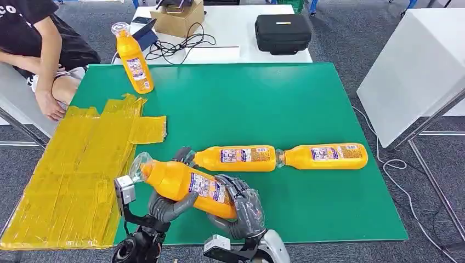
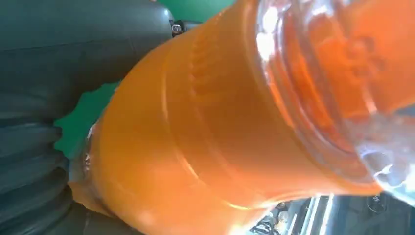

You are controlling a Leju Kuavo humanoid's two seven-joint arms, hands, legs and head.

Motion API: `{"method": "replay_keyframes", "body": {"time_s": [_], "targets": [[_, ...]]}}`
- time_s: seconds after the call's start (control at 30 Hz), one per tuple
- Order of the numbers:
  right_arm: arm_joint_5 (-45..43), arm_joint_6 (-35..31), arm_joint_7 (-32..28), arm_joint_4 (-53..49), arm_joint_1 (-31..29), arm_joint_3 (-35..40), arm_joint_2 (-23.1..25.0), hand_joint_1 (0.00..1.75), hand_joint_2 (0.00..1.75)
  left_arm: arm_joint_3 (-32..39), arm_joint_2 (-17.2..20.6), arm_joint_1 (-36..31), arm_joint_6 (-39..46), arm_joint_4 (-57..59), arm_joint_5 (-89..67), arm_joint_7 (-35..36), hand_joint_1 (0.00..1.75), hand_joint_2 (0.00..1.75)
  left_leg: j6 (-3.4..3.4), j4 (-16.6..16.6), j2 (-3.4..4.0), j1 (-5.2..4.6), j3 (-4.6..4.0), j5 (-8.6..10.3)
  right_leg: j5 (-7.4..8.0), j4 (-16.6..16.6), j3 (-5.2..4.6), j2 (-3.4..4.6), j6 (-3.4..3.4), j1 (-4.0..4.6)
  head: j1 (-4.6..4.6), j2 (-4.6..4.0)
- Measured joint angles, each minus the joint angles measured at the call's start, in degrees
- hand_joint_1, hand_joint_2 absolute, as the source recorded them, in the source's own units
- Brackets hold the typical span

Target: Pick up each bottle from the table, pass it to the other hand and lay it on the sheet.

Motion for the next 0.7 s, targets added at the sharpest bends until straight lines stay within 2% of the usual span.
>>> {"method": "replay_keyframes", "body": {"time_s": [0.03, 0.07, 0.7], "targets": [[-0.11, 0.09, 0.11, 0.15, -0.10, 0.13, 0.00, 1.75, 1.75, 0.13, 0.00, -0.01, -0.04, 0.11, 0.04, 0.00, 1.41, 1.75, 0.00, 0.00, 0.00, 0.00, 0.00, 0.00, 0.00, 0.00, 0.00, 0.00, 0.00, 0.00, 0.00, 0.00], [-0.20, 0.13, 0.22, 0.28, -0.20, 0.26, 0.00, 1.75, 1.75, 0.20, 0.00, -0.01, -0.09, 0.22, 0.26, -0.04, 1.71, 1.75, 0.00, 0.00, 0.00, 0.00, 0.00, 0.00, 0.00, 0.00, -0.01, 0.00, 0.00, 0.00, 0.00, 0.00], [-4.68, 0.37, -0.57, 1.55, -1.11, 1.68, 0.00, 1.75, 1.75, 0.44, 0.00, -0.81, -1.03, 1.27, 2.03, -1.40, 1.75, 1.75, 0.00, 0.00, 0.00, 0.00, -0.03, 0.00, 0.00, 0.00, -0.04, 0.00, 0.00, 0.00, 0.00, 0.00]]}}
